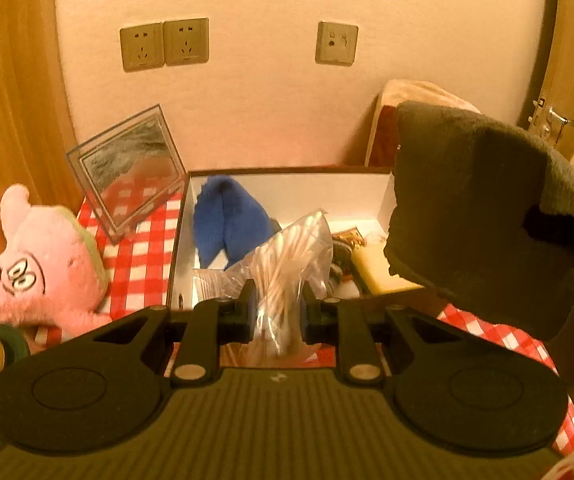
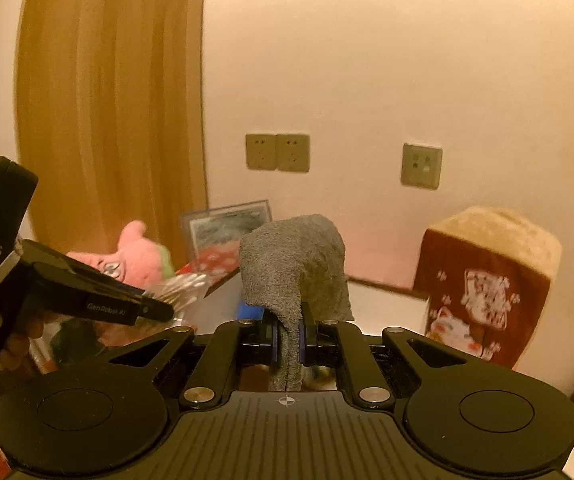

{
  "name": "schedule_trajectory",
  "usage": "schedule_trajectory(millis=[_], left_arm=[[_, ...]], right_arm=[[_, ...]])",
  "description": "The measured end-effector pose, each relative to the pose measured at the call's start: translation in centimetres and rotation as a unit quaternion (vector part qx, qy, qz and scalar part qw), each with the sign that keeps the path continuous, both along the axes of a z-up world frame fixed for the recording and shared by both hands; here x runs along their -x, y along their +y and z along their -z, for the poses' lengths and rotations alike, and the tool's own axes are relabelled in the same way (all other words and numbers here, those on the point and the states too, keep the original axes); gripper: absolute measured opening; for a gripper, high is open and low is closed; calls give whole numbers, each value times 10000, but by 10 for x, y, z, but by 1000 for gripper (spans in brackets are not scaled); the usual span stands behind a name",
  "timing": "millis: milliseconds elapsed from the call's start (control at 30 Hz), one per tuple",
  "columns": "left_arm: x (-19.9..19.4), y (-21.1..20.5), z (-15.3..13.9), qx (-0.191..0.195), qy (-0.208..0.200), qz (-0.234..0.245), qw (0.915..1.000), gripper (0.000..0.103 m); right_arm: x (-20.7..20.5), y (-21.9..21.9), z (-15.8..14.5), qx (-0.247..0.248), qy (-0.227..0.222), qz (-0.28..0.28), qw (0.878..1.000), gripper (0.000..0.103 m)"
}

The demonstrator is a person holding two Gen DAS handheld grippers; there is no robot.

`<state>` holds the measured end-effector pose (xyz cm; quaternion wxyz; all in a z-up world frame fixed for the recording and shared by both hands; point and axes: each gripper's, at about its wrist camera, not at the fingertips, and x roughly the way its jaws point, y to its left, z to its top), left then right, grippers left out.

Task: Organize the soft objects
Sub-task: 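Carry the grey cloth and swab bag over the box with both grippers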

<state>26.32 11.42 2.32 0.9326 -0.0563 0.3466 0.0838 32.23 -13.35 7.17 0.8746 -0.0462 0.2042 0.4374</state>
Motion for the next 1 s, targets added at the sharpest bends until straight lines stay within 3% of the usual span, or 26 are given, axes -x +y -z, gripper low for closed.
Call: schedule_trajectory(millis=[333,1000], left_arm=[[-44,19,2,-82,100,-62,9999,19],[-120,35,52,-68,732,-11,9973,19]], right_arm=[[-47,17,3,108,-143,160,9997,9],[-117,54,46,521,32,288,9982,9]])
